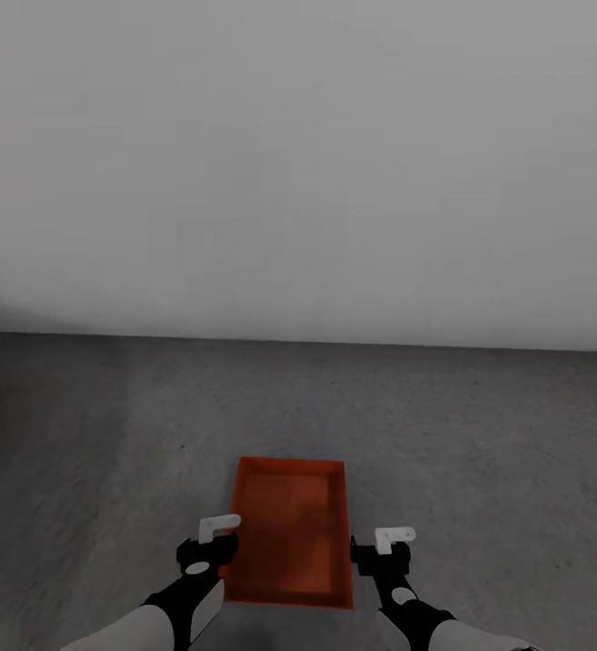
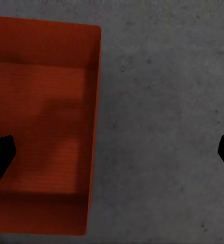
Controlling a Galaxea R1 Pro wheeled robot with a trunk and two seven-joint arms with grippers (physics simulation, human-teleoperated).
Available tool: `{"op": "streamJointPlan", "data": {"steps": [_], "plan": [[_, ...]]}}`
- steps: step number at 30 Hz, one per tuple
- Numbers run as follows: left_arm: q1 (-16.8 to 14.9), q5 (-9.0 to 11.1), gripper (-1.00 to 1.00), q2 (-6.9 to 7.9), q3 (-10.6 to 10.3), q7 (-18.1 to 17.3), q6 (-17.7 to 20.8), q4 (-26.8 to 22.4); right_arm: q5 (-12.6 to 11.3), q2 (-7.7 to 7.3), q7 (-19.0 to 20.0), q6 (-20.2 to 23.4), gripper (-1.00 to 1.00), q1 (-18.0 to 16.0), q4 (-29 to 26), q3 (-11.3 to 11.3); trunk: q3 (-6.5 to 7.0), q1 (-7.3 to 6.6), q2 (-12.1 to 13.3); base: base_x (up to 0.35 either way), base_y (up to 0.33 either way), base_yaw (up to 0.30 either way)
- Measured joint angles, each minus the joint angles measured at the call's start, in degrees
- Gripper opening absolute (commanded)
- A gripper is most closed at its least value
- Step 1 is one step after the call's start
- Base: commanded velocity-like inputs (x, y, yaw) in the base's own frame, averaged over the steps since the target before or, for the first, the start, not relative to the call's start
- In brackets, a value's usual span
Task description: Move the two storage containers from the living room to the garage. In the garage, place one container on the floor and stack the other container on top of it (either order is fine).
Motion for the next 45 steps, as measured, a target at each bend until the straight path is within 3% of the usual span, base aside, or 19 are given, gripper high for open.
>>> {"op": "streamJointPlan", "data": {"steps": [12,16,45], "plan": [[0.0,0.0,1.00,0.00,0.0,0.0,0.0,0.0,0.0,0.00,0.0,0.0,1.00,0.0,0.0,0.0,2.16,-2.64,4.8,0.000,0.000,0.000],[0.0,0.0,1.00,0.00,0.0,0.0,0.0,0.0,0.0,0.00,0.0,0.0,1.00,0.0,0.0,0.0,2.16,-2.64,4.8,0.000,0.000,0.000],[0.0,0.0,1.00,0.00,0.0,0.0,0.0,0.0,-0.3,0.00,0.0,0.1,1.00,0.0,0.0,0.0,7.37,-9.01,16.5,0.000,0.000,0.000]]}}
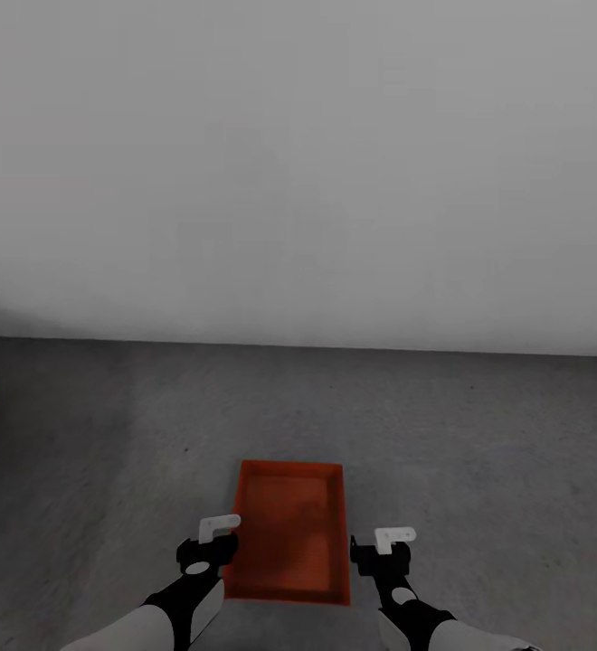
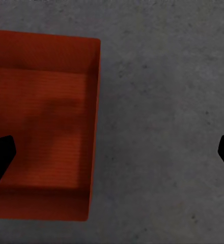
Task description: Move the two storage containers from the living room to the garage. In the garage, place one container on the floor and stack the other container on top of it (either order is fine).
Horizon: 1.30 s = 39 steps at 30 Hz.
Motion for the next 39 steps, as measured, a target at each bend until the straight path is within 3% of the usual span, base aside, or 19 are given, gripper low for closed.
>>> {"op": "streamJointPlan", "data": {"steps": [14,20,39], "plan": [[0.0,0.0,1.00,-0.10,0.1,0.2,0.0,0.0,0.2,-0.01,0.0,0.0,1.00,0.0,0.0,0.0,0.01,0.01,0.0,-0.035,0.000,0.000],[0.0,0.0,1.00,-0.01,1.3,0.2,0.0,-0.1,0.2,0.00,0.0,-0.1,1.00,0.0,0.0,0.0,0.01,0.03,0.0,-0.312,0.000,0.000],[0.0,0.0,1.00,0.01,1.5,0.1,0.0,0.0,0.2,0.00,0.0,-0.1,1.00,0.0,0.0,0.0,0.01,0.03,0.0,-0.344,0.005,0.000]]}}
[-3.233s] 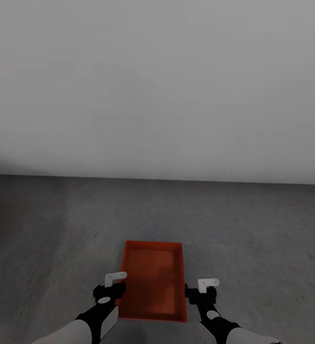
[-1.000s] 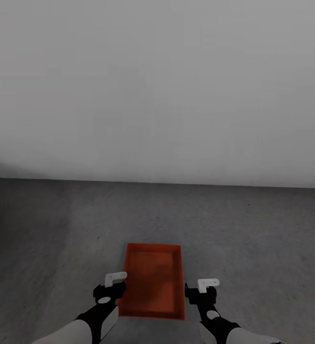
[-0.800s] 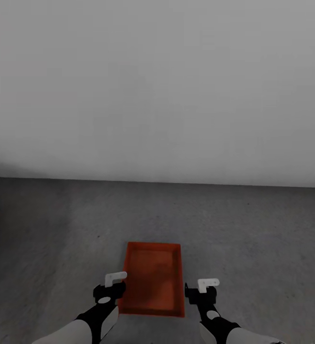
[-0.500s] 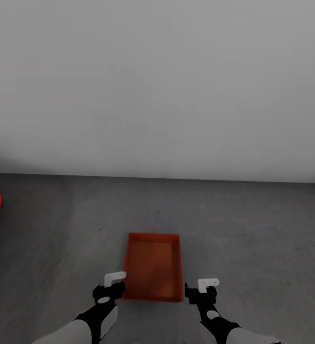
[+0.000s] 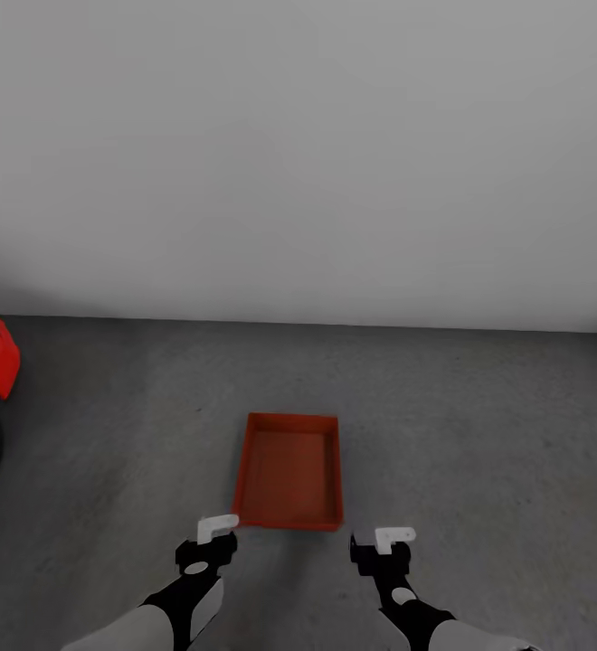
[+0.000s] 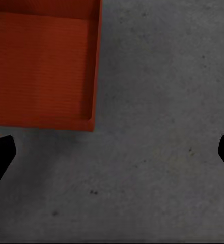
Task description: Move the two storage containers from the living room to the garage. In the garage, place one container on the floor and stack the other container on top of it (either order is fine).
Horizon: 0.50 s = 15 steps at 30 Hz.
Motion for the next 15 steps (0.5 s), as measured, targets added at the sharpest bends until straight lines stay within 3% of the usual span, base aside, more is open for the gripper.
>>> {"op": "streamJointPlan", "data": {"steps": [15], "plan": [[0.0,0.0,1.00,0.00,0.0,-0.1,0.0,-0.1,0.0,0.00,0.0,0.0,1.00,0.0,0.0,0.0,0.00,-0.01,0.0,-0.326,0.058,0.000]]}}
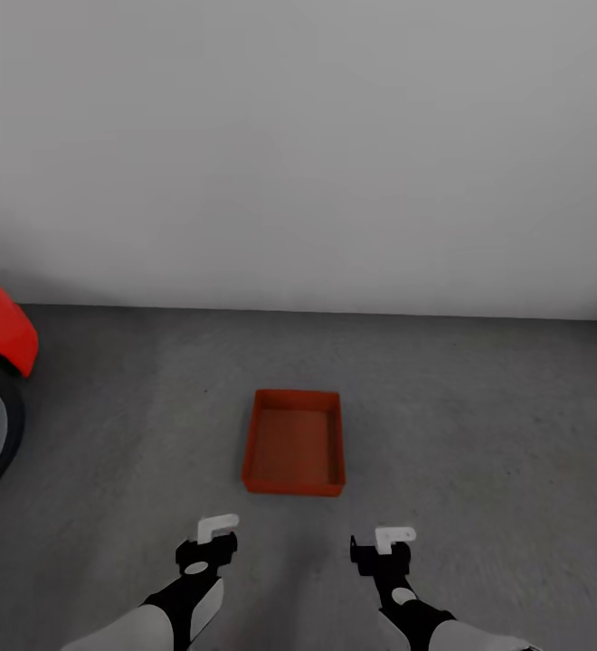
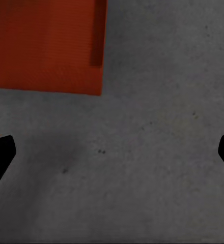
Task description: Move the two storage containers from the living room to the garage. In the garage, place one container on the floor and stack the other container on top of it (either order is fine).
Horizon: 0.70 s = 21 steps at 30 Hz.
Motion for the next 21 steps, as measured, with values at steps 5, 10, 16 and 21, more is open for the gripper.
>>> {"op": "streamJointPlan", "data": {"steps": [5,10,16,21], "plan": [[0.0,0.0,1.00,0.00,0.0,0.0,0.0,0.0,0.0,-0.11,0.0,0.0,1.00,0.0,0.0,-0.1,0.00,-0.02,0.0,-0.073,0.004,0.000],[0.0,0.0,1.00,0.97,0.1,0.0,0.0,0.0,-0.1,-0.68,0.0,0.1,1.00,0.0,0.0,-0.1,0.00,-0.02,0.0,-0.014,0.001,0.000],[0.0,0.2,1.00,6.57,0.2,-0.3,0.3,0.9,0.0,-1.01,-0.5,0.2,1.00,-0.2,0.8,0.2,0.00,-0.03,0.0,-0.002,0.000,0.000],[0.0,0.4,1.00,10.38,0.2,-0.4,0.2,4.1,0.0,-1.03,-0.6,0.7,1.00,-0.1,1.3,0.3,0.00,-0.03,0.0,0.000,0.000,0.000]]}}
